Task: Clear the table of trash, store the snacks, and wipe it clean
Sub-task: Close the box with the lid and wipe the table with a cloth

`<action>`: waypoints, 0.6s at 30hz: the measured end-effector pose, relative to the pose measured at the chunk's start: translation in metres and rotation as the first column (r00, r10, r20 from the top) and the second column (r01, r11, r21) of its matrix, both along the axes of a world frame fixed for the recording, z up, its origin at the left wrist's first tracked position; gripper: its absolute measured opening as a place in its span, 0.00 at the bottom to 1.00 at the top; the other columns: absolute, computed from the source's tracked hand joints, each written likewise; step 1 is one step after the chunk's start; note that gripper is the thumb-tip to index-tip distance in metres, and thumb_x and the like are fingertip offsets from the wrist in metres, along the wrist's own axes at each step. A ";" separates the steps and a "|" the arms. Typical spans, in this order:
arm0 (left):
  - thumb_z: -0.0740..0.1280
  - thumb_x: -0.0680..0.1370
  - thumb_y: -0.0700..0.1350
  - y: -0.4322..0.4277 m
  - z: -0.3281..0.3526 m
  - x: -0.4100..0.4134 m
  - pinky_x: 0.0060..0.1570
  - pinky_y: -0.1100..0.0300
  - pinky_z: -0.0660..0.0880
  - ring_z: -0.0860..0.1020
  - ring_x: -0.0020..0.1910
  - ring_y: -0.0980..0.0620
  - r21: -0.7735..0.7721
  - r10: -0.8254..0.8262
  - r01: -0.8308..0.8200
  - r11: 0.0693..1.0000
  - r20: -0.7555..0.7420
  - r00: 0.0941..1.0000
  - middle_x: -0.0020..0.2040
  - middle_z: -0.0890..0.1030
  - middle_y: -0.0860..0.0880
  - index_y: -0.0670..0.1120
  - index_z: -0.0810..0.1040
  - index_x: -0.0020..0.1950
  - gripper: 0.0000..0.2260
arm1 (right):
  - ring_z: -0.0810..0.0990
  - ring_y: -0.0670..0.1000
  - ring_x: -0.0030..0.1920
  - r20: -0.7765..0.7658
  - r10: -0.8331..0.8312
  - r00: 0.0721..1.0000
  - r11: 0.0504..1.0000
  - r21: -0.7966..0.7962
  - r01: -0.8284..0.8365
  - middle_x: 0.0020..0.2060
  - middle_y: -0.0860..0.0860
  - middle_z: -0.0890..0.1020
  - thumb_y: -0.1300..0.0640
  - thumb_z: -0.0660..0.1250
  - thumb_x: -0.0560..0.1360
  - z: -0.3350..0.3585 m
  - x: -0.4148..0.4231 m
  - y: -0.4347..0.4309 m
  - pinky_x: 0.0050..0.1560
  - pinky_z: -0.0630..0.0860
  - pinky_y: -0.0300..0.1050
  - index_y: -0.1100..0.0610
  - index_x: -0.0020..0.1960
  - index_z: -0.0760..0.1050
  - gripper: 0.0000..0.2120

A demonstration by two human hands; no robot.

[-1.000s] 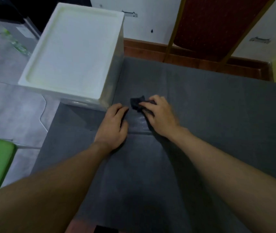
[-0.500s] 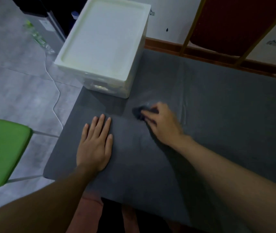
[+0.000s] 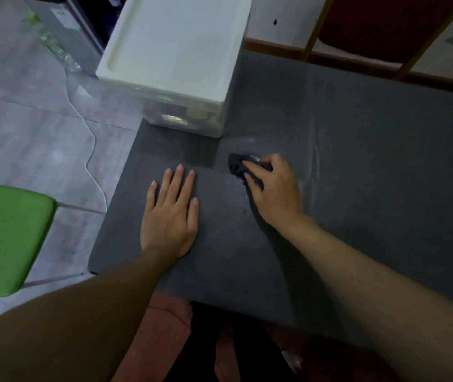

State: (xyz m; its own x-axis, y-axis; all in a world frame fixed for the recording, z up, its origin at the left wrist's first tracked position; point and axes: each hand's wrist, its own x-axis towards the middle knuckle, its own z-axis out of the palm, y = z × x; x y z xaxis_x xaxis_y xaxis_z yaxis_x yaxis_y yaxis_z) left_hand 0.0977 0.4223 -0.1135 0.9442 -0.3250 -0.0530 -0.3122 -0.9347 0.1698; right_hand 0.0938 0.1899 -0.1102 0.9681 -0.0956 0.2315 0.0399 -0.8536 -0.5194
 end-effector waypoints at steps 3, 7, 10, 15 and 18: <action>0.48 0.83 0.53 0.000 -0.001 0.000 0.77 0.46 0.49 0.49 0.80 0.51 -0.015 -0.005 0.005 1.000 0.006 1.000 0.81 0.54 0.49 0.50 0.54 0.81 0.25 | 0.75 0.55 0.45 -0.015 -0.091 0.996 0.995 0.039 0.091 0.47 0.55 0.75 0.58 0.69 0.77 0.001 -0.026 0.037 0.42 0.77 0.56 0.55 0.60 0.81 0.12; 0.49 0.83 0.52 0.000 -0.002 0.000 0.77 0.46 0.49 0.49 0.80 0.50 -0.020 -0.016 0.016 1.000 0.004 1.000 0.81 0.54 0.49 0.50 0.54 0.81 0.25 | 0.76 0.55 0.44 -0.023 0.234 0.972 0.972 0.037 -0.233 0.48 0.54 0.77 0.54 0.67 0.79 0.005 -0.092 0.062 0.43 0.76 0.53 0.54 0.59 0.81 0.11; 0.48 0.84 0.51 0.002 -0.002 -0.001 0.77 0.47 0.48 0.49 0.80 0.50 -0.025 -0.025 0.025 0.999 0.000 1.000 0.81 0.53 0.50 0.50 0.53 0.81 0.24 | 0.76 0.56 0.43 0.011 0.225 0.974 0.973 -0.048 -0.224 0.48 0.55 0.78 0.55 0.69 0.78 0.001 -0.085 0.045 0.42 0.75 0.52 0.54 0.59 0.82 0.11; 0.47 0.85 0.51 0.002 -0.001 -0.001 0.78 0.47 0.46 0.48 0.80 0.53 -0.053 -0.056 0.055 0.997 -0.006 0.998 0.81 0.53 0.52 0.50 0.53 0.81 0.23 | 0.76 0.55 0.44 -0.010 -0.260 0.966 0.965 0.037 0.260 0.47 0.55 0.75 0.57 0.71 0.76 -0.001 -0.077 0.045 0.42 0.77 0.55 0.53 0.60 0.82 0.13; 0.47 0.85 0.52 0.003 0.000 -0.001 0.78 0.47 0.46 0.47 0.80 0.52 -0.046 -0.076 0.075 0.996 -0.014 0.997 0.81 0.52 0.53 0.51 0.52 0.81 0.24 | 0.76 0.55 0.43 -0.002 -0.124 0.992 0.992 0.039 0.124 0.47 0.54 0.76 0.54 0.70 0.76 0.001 -0.126 0.079 0.42 0.76 0.52 0.52 0.60 0.82 0.13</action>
State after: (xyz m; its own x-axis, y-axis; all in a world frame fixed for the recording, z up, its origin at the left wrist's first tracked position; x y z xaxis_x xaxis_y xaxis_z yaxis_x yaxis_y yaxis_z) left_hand 0.0963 0.4251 -0.1132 0.9162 -0.3975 -0.0510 -0.3783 -0.8999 0.2170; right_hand -0.0325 0.2686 -0.1087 0.9482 -0.2240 0.2253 -0.0651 -0.8312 -0.5522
